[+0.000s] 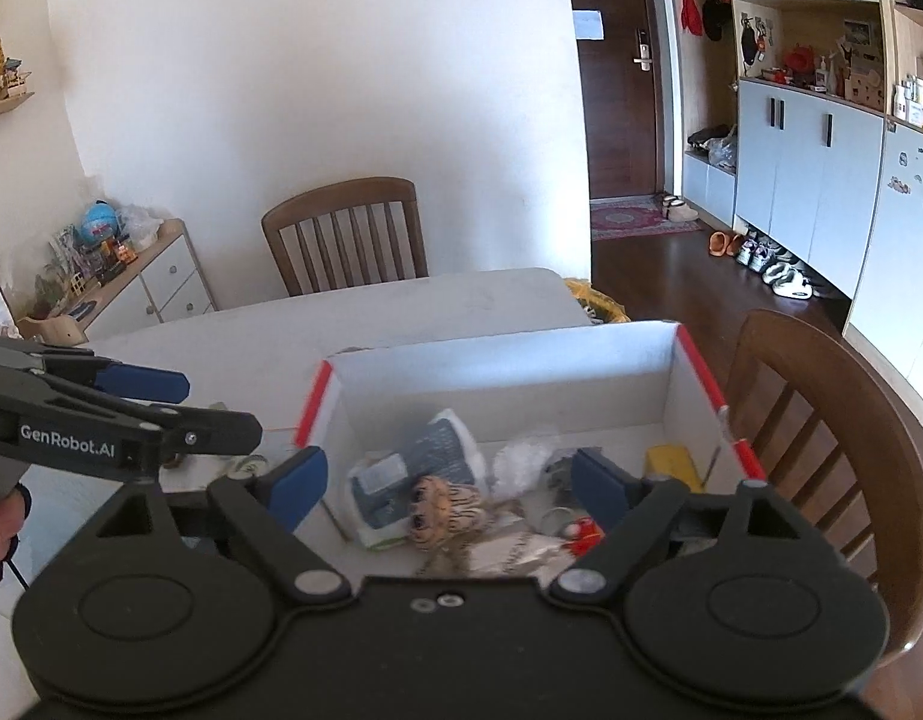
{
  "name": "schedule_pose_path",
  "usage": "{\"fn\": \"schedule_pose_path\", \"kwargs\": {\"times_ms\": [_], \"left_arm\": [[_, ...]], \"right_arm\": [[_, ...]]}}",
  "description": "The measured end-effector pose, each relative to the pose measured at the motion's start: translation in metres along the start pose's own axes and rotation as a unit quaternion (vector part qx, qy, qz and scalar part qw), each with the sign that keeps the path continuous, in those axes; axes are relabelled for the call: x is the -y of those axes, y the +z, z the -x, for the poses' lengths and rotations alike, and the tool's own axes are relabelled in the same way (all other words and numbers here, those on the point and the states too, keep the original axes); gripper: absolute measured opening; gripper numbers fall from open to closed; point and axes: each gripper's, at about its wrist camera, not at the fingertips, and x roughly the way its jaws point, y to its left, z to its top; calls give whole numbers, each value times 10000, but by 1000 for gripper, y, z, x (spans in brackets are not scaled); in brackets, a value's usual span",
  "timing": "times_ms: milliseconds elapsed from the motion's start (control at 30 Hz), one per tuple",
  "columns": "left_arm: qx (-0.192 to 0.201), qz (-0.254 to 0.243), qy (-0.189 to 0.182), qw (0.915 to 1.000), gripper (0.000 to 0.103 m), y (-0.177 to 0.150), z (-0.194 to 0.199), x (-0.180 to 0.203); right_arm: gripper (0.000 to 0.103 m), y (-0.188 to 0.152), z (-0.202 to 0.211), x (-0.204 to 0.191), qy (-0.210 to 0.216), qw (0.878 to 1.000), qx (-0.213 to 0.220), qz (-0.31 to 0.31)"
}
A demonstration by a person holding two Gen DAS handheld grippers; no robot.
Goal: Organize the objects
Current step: 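Move both tools back toward the brown bead bracelet and tape roller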
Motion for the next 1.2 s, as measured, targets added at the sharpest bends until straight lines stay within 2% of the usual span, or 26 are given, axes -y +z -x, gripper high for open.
{"fn": "schedule_pose_path", "kwargs": {"times_ms": [167, 467, 767, 1200], "left_arm": [[103, 58, -6, 9999, 88, -7, 14, -25], [279, 117, 69, 9995, 100, -23, 30, -71], [345, 338, 228, 9986, 102, -42, 33, -124], [106, 612, 721, 9955, 102, -68, 13, -201]], "right_arm": [[97, 0, -3, -26, 15, 10000, 21, -35], [102, -2, -16, -74, -23, 10000, 52, 11], [102, -4, -37, -118, 41, 9998, -114, 136], [101, -11, -71, -171, 189, 9967, -482, 627]]}}
